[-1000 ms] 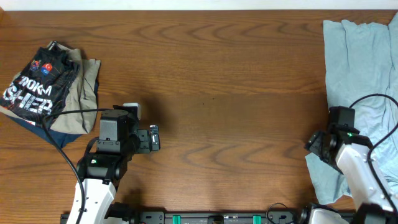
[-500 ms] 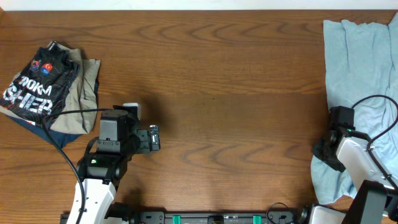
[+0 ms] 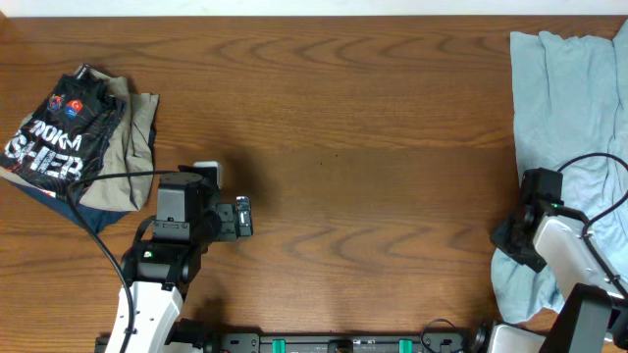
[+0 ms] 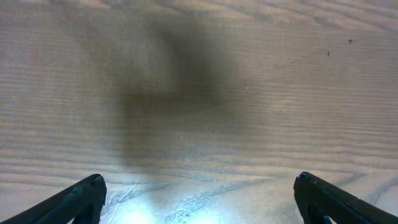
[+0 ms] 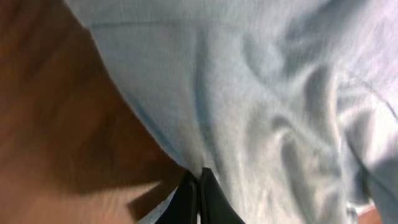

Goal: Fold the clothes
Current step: 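Grasp the light blue shirt with the right gripper and drag it leftward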

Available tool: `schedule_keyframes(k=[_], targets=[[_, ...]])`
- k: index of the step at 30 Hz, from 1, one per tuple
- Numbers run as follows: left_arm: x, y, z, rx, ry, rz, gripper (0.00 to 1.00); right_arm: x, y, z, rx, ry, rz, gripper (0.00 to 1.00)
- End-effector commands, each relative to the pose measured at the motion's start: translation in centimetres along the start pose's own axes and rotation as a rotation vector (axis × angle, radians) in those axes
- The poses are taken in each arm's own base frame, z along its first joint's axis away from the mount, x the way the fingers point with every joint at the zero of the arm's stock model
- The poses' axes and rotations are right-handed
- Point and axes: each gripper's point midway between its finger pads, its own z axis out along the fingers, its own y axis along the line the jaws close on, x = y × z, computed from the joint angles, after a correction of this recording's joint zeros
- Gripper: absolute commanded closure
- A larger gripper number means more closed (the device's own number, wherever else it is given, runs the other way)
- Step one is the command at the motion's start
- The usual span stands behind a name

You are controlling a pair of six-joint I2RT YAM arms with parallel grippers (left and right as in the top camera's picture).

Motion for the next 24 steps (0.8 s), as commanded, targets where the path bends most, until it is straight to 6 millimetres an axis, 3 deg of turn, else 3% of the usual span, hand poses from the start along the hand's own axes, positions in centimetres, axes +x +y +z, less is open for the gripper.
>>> schedule_keyframes(k=[1,6,9,14,19,21,24], targets=[[-1.4,-0.2,-0.5,0.006,-0.039,-0.007,0.02,-3.9,1.6,-3.6,-0.088,-0.089,0.007,0.99],[-1.6,-0.2,-0.5,0.007,-0.045,-0.006,0.02,-9.3,4.6,-11.6,-0.273,-0.212,-0.105,0.99],[-1.6,-0.2,-0.5,0.008,-0.046,-0.006,0.02,-10.8,5.9,-16.4,-0.379,-0.255,-0.196,0.99],[-1.7,-0.2,-0.5,0.008,-0.05,-0.006,0.02,-11.3,6.8,-20.4,-0.464,-0.292,-0.291,0.99],[-1.7,-0.2,-0.5,0.008,-0.05,-0.006,0.02,-12.4,7.5,-23.0,-0.532,-0.355,-0.303,0.99],[-1.7,-0.2,-0.5,0.008,-0.05,-0.006,0.02,-12.5,9.0,-25.2,-0.641,-0.389,-0.351,0.99],[-1.7,-0.2,-0.5,0.008,-0.05,-0.006,0.02,-10.4,12.3,-29.8,-0.925,-0.423,-0.555,0.99]])
